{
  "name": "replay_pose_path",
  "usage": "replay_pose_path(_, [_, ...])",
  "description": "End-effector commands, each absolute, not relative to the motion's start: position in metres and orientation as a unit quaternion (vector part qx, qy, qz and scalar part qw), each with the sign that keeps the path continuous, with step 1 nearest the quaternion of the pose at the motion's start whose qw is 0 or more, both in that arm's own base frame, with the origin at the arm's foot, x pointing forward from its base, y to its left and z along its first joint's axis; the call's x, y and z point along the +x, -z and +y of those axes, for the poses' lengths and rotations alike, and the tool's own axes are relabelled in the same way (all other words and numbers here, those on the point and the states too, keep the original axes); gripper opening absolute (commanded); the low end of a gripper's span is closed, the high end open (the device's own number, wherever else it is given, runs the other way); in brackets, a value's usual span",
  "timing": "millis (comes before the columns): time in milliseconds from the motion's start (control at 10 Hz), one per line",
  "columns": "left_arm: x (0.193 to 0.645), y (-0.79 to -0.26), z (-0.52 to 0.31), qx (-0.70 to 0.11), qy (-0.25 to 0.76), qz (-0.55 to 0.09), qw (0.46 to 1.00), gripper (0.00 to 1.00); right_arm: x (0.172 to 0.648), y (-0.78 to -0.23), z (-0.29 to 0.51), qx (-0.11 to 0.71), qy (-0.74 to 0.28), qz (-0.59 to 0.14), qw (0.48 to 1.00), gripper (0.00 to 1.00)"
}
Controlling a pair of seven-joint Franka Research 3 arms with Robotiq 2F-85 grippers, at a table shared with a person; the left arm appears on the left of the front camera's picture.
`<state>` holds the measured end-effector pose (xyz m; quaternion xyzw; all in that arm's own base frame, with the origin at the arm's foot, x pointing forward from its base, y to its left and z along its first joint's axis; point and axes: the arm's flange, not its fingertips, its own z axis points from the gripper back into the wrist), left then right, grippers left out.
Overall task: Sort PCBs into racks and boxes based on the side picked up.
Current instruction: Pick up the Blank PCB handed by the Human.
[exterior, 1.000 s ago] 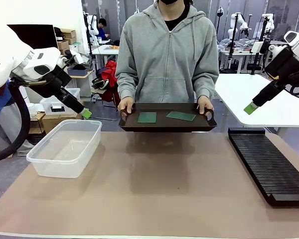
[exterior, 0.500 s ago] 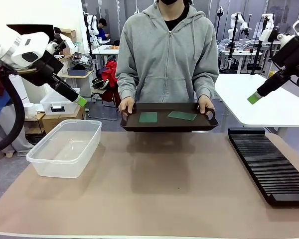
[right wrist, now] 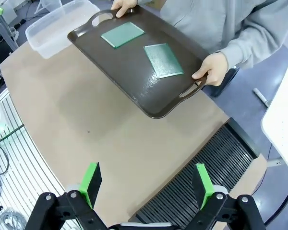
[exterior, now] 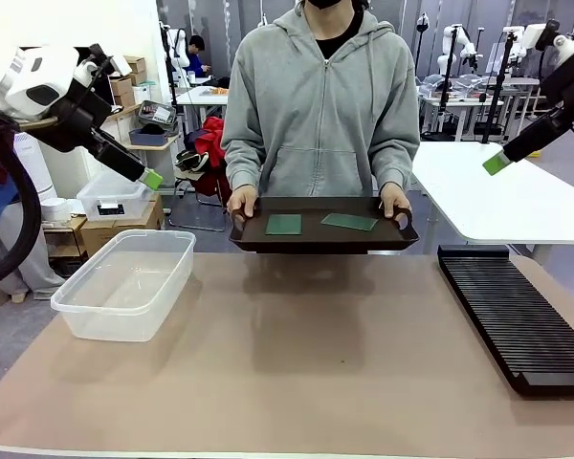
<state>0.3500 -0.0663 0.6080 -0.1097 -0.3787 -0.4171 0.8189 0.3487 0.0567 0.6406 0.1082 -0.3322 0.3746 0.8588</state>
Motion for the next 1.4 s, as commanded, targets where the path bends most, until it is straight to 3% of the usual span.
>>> replay_pose_path(0, [0.346, -0.607, -0.067, -0.101, 0.420, -0.403, 0.807, 1.00, 0.346, -0.636, 0.055, 0.110, -0.374, -0.351, 0.851, 1.00])
replay_pose_path(1300, [0.343, -0.629, -0.070, -0.098, 0.411, -0.440, 0.793, 1.00, 0.341, -0.646, 0.048, 0.115, -0.353, -0.369, 0.852, 1.00])
